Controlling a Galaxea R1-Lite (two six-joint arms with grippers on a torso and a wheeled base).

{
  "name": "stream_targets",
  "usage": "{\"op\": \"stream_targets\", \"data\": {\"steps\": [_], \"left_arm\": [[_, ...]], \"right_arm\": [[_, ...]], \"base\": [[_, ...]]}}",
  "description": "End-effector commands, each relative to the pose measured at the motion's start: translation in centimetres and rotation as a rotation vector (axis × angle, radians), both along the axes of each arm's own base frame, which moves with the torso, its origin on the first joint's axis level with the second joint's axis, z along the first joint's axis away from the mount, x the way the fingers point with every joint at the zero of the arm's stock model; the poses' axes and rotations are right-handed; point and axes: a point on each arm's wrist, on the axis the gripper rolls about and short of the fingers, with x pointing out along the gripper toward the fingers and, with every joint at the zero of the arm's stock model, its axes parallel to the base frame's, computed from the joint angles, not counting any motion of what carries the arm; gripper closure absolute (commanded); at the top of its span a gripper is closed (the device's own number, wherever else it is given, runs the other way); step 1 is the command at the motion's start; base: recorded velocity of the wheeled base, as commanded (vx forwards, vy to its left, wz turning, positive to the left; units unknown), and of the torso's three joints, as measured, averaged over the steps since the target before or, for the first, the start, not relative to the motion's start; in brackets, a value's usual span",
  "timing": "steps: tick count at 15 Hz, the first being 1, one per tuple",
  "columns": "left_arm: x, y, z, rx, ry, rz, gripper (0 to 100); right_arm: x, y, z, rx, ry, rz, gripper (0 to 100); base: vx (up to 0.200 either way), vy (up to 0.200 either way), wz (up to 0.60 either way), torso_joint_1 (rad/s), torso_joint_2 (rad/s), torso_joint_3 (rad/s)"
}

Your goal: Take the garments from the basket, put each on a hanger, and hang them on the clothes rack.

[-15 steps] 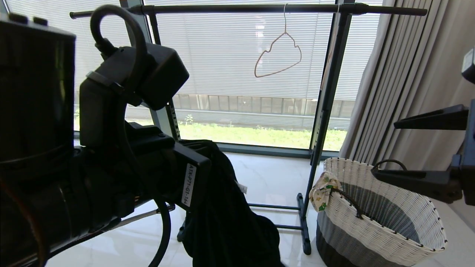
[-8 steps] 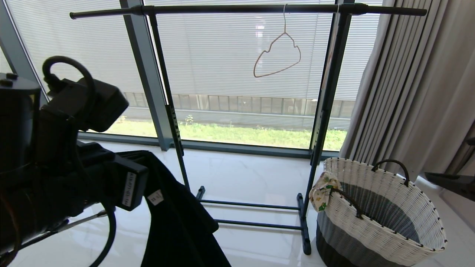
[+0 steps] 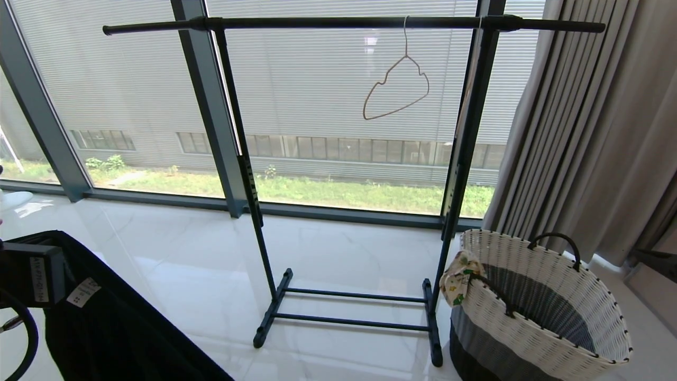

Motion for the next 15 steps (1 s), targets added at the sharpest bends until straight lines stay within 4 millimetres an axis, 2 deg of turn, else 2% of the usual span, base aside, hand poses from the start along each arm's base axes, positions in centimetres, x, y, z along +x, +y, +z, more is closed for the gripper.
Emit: {"op": "stream_targets", "data": {"steps": [1,3,15], "left_arm": [[-0.3,0.2,-0.4,0.0,-0.011,0.008,100],[-0.3,0.2,-1.1,0.011,0.003,0.011,100],[0.0,0.2,-1.3,0.039,0.025,0.004,100]], "right_arm": [[0.4,0.1,-0.2,-0.002,0.009,0.0,0],[0.6,0.1,-0.1,0.0,0.003,-0.001,0],[1.5,0.3,0.2,0.004,-0.024,0.0,0]], "base": [[0.0,0.0,0.0,0.144,-0.41,-0.256],[0.0,0.0,0.0,0.158,-0.43,-0.288],[0.0,0.0,0.0,0.2,-0.48,-0.281]]}}
